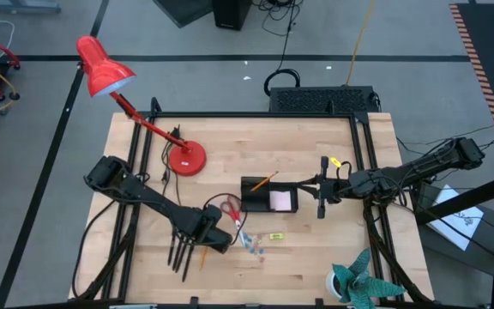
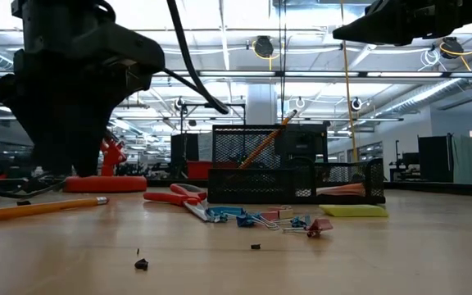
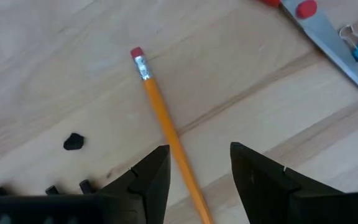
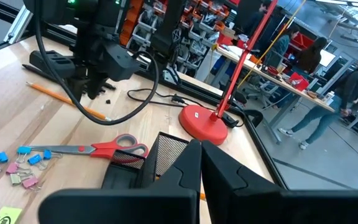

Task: Pick and place office supplies into organizer
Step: Put the orange pencil into the black desk organizer

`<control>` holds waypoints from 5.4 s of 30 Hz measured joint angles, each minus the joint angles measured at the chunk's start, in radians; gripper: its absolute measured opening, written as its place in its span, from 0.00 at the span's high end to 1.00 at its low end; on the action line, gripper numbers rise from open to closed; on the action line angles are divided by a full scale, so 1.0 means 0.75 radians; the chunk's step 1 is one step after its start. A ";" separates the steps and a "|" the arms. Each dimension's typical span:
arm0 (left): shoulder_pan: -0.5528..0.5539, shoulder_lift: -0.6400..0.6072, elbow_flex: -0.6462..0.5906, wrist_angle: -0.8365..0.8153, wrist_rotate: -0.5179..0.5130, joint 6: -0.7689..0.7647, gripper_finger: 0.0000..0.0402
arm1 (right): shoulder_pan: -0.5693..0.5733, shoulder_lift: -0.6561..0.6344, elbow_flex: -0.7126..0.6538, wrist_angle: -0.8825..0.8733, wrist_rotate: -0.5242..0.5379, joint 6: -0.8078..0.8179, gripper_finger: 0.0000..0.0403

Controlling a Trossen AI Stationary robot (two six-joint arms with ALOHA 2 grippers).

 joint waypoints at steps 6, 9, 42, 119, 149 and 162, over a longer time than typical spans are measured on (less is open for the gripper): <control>0.005 0.000 -0.037 0.050 0.025 -0.046 0.56 | 0.000 0.000 0.000 0.000 0.000 0.000 0.99; 0.004 0.000 -0.091 0.132 0.075 -0.070 0.56 | 0.000 0.000 0.000 0.000 0.000 0.000 0.99; -0.005 -0.003 -0.247 0.347 0.167 -0.085 0.57 | 0.000 0.000 0.001 0.000 0.000 0.001 0.99; 0.007 -0.004 -0.229 0.347 0.071 0.083 0.77 | 0.000 -0.001 0.001 0.003 0.000 0.001 0.99; 0.041 0.016 -0.233 0.346 0.121 0.135 0.79 | 0.000 -0.001 0.001 0.003 0.000 0.000 0.99; 0.043 0.017 -0.234 0.375 0.118 0.159 0.89 | 0.000 -0.001 0.001 0.006 0.000 0.000 0.99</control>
